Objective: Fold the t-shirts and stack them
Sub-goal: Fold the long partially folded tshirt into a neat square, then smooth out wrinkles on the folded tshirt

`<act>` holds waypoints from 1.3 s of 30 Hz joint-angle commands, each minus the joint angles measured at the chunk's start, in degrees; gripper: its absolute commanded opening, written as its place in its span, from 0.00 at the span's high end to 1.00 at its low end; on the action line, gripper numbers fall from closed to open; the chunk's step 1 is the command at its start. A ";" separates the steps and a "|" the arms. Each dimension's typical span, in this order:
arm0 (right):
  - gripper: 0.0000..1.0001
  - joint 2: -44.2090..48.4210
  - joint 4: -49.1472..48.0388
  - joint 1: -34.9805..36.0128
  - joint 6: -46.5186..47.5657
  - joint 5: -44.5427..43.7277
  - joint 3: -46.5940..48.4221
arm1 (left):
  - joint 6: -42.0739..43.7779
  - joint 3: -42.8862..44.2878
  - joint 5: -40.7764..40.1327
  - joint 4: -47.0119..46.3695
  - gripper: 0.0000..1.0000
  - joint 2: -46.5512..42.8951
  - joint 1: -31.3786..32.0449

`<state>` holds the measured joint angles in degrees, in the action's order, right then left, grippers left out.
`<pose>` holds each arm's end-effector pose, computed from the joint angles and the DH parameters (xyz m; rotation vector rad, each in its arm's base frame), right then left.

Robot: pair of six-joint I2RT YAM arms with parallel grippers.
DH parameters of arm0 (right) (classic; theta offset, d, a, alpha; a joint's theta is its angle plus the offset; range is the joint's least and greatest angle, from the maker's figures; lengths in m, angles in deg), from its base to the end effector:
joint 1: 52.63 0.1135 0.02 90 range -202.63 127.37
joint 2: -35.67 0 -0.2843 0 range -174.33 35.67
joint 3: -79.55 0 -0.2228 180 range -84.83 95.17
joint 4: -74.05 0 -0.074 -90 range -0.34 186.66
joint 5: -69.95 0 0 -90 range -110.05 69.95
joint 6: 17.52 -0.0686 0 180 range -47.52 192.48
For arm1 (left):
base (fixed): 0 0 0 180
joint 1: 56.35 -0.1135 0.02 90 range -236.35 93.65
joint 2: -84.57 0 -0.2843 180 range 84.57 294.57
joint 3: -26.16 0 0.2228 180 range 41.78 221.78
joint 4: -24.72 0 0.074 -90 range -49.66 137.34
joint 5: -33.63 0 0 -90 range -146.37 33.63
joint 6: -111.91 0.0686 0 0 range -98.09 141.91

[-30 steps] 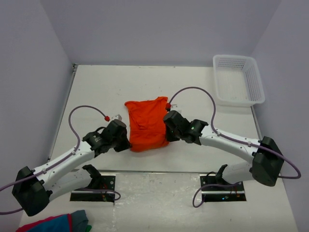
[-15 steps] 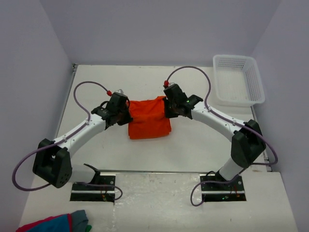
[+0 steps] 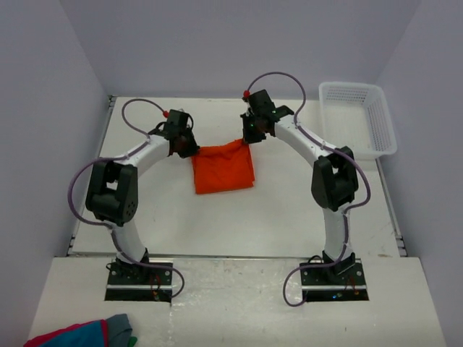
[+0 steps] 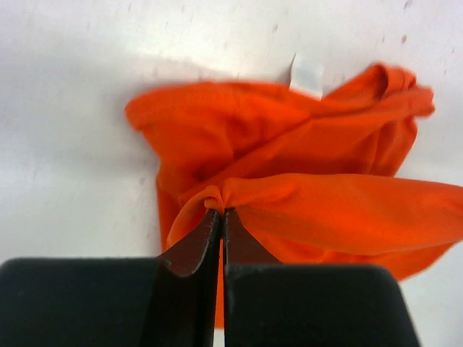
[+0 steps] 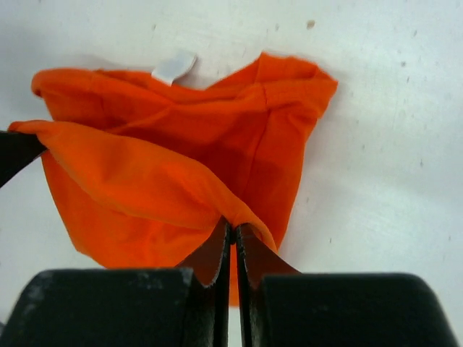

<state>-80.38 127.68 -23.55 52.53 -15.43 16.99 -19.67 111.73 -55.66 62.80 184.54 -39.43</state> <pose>0.3948 0.2259 0.2618 -0.2368 2.5262 0.4531 0.3555 -0.1090 0.2250 -0.5375 2.4842 -0.4356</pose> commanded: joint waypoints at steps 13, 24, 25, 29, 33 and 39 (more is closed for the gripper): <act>0.46 -22.47 0.83 -8.25 10.36 7.43 29.04 | 13.19 4.15 -7.38 -25.25 0.62 4.03 -2.69; 0.24 -2.98 -2.07 -8.07 6.16 4.15 13.88 | 12.32 2.91 15.41 -26.76 0.57 -3.29 -1.03; 0.27 -1.30 -3.46 -8.07 5.10 8.60 11.06 | 10.84 2.82 18.16 -27.46 0.64 -2.33 -0.67; 1.00 2.93 -9.53 -8.08 -1.84 23.73 -1.07 | 5.73 4.65 40.53 -34.91 1.00 7.23 0.21; 1.00 1.27 -15.75 -7.64 -9.04 39.12 -6.62 | 4.06 7.39 45.69 -37.39 1.00 14.11 1.44; 1.00 -3.65 -21.32 -7.64 -15.12 49.43 -9.71 | 1.33 8.71 49.82 -42.23 1.00 21.06 1.44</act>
<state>-82.02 111.62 -31.35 42.65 24.28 7.02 -16.31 116.74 -12.21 27.15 205.43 -37.79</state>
